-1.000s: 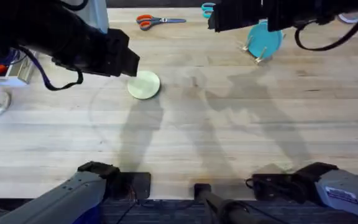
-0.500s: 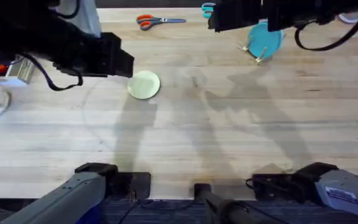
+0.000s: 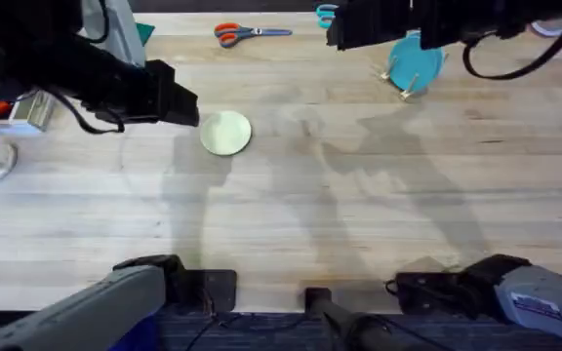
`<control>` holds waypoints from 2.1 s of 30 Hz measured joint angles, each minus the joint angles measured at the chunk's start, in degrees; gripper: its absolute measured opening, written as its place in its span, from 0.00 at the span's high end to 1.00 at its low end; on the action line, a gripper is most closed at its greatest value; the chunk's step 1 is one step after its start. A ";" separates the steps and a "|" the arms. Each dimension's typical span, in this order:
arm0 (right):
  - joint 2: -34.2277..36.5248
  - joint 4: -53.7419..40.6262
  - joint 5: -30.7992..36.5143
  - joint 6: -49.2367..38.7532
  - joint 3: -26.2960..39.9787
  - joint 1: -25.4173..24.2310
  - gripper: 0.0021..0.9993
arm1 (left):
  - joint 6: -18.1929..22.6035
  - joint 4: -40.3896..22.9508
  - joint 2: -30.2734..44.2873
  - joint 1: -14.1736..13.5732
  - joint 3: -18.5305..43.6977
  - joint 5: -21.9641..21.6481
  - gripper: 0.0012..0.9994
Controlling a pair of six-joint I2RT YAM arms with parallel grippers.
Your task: Pick up the plates from the table one by one and place each into a slot on the dish rack.
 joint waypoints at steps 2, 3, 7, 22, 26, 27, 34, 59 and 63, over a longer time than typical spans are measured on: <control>0.00 0.01 0.00 0.00 0.00 0.00 0.00 | 0.73 0.84 1.14 0.25 -0.02 0.76 0.96; 0.00 0.01 0.00 0.00 0.00 0.00 0.00 | 0.99 1.27 1.64 0.27 -0.02 1.09 0.96; 0.00 0.01 0.00 0.00 0.00 0.00 0.00 | 1.67 3.02 3.62 0.31 -0.02 2.43 0.96; 0.00 0.01 0.00 0.00 0.00 0.00 0.01 | 6.25 6.19 12.64 4.99 -0.02 7.93 0.96; 0.00 0.01 0.00 0.00 0.00 0.00 0.01 | 7.98 6.54 14.94 7.21 -0.02 10.34 0.96; 0.00 0.00 0.00 0.00 0.00 0.00 0.00 | 8.41 6.55 15.65 7.64 -0.02 11.11 0.96; 0.00 0.01 0.00 0.00 0.00 0.00 0.00 | 11.05 7.09 20.52 9.20 -0.02 14.47 0.96; 0.00 0.00 0.00 0.00 0.00 0.00 0.00 | 13.91 9.04 24.56 12.27 -0.02 15.68 0.96; 0.00 0.01 0.00 0.00 0.00 0.00 0.00 | 13.93 9.86 25.56 12.27 -0.02 15.94 0.96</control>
